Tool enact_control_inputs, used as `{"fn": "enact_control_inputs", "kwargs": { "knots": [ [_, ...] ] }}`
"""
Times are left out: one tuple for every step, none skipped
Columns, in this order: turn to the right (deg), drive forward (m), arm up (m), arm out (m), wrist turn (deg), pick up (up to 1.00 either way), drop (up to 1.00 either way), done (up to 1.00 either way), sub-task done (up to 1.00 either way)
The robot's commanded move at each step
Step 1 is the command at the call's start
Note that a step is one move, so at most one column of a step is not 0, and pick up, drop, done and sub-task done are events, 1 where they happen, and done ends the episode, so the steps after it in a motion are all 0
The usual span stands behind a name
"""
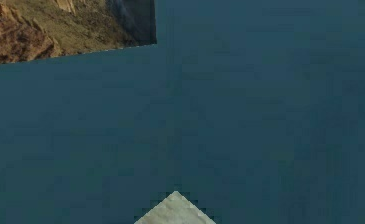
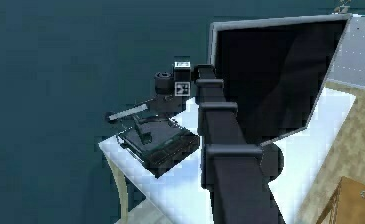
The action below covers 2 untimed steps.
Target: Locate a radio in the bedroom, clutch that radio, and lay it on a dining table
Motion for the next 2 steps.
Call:
{"fn": "enact_control_inputs", "kwargs": {
  "knots": [
    [0.0, 0.0, 0.0, 0.0, 24.0, 0.0, 0.0, 0.0, 0.0],
    [0.0, 0.0, -0.3, 0.0, 0.0, 0.0, 0.0, 0.0, 0.0]
  ]
}}
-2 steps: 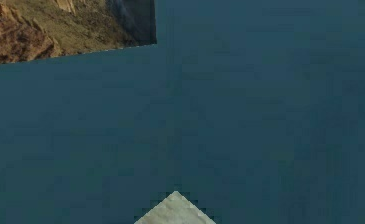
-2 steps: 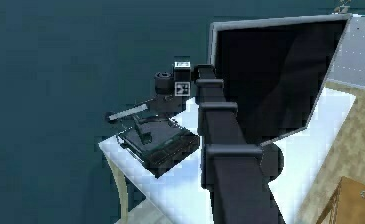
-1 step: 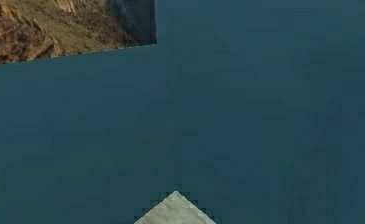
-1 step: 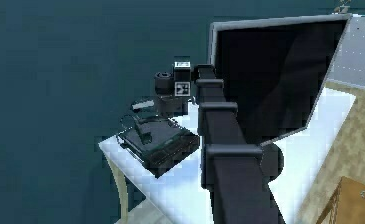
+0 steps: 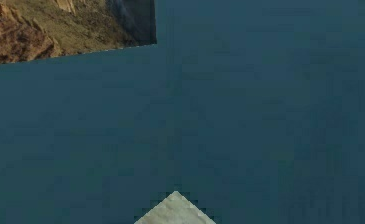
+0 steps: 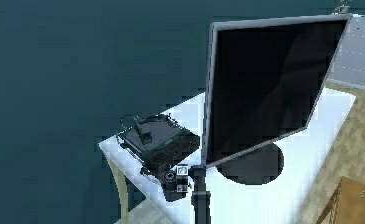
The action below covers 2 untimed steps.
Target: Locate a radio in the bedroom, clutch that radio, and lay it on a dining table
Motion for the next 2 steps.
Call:
{"fn": "enact_control_inputs", "kwargs": {
  "knots": [
    [0.0, 0.0, 0.0, 0.0, 0.0, 1.0, 0.0, 0.0, 0.0],
    [0.0, 0.0, 0.1, 0.0, 0.0, 0.0, 0.0, 0.0, 0.0]
  ]
}}
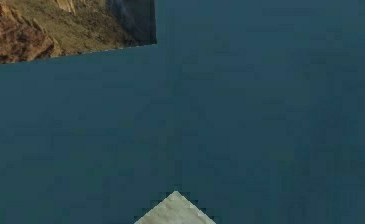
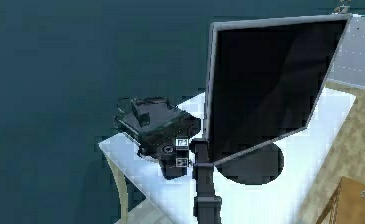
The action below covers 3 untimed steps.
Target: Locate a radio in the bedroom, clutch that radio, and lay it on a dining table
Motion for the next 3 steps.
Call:
{"fn": "enact_control_inputs", "kwargs": {
  "knots": [
    [0.0, 0.0, 0.2, 0.0, 0.0, 0.0, 0.0, 0.0, 0.0],
    [0.0, 0.0, 0.0, 0.0, -45.0, 0.0, 0.0, 0.0, 0.0],
    [0.0, 0.0, 0.0, 0.0, -45.0, 0.0, 0.0, 0.0, 0.0]
  ]
}}
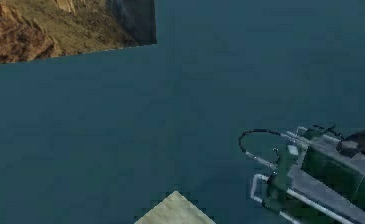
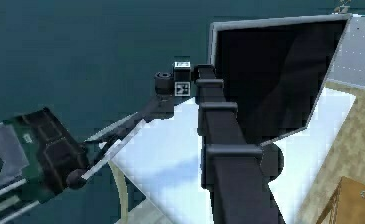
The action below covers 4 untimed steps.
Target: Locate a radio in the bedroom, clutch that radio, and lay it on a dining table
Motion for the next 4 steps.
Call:
{"fn": "enact_control_inputs", "kwargs": {
  "knots": [
    [0.0, 0.0, 0.0, 0.0, -18.0, 0.0, 0.0, 0.0, 0.0],
    [0.0, 0.0, 0.0, -0.28, 0.0, 0.0, 0.0, 0.0, 0.0],
    [-45.0, 0.0, 0.0, 0.0, 0.0, 0.0, 0.0, 0.0, 0.0],
    [0.0, 0.1, 0.0, 0.0, 0.0, 0.0, 0.0, 0.0, 0.0]
  ]
}}
